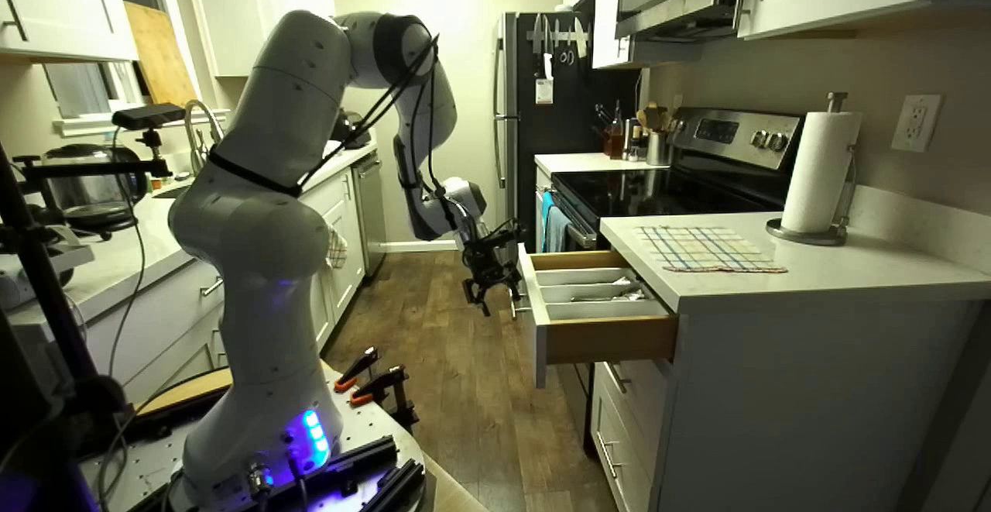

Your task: Open the first top drawer

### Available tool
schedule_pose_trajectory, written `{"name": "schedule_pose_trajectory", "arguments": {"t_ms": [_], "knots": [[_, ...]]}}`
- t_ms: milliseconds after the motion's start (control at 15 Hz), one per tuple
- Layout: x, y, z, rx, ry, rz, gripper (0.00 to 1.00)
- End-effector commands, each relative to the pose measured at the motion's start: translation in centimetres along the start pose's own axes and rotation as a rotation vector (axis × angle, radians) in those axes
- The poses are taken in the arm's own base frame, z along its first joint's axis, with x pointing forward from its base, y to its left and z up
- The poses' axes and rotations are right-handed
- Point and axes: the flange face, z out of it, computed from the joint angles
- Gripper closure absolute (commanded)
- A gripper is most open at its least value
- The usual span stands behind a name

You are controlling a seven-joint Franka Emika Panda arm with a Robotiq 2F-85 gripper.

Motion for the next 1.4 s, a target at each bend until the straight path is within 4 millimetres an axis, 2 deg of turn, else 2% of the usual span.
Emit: {"name": "schedule_pose_trajectory", "arguments": {"t_ms": [0,200,467,533,1333], "knots": [[3.9,-6.1,-3.7,-0.138,0.032,-0.112,0.00],[5.6,-8.8,-4.8,-0.213,0.004,-0.185,0.00],[6.4,-9.8,-5.0,-0.275,-0.005,-0.239,0.00],[4.0,-11.0,-3.0,-0.190,-0.099,-0.194,0.00],[3.9,-10.9,-2.8,-0.198,-0.101,-0.200,0.00]]}}
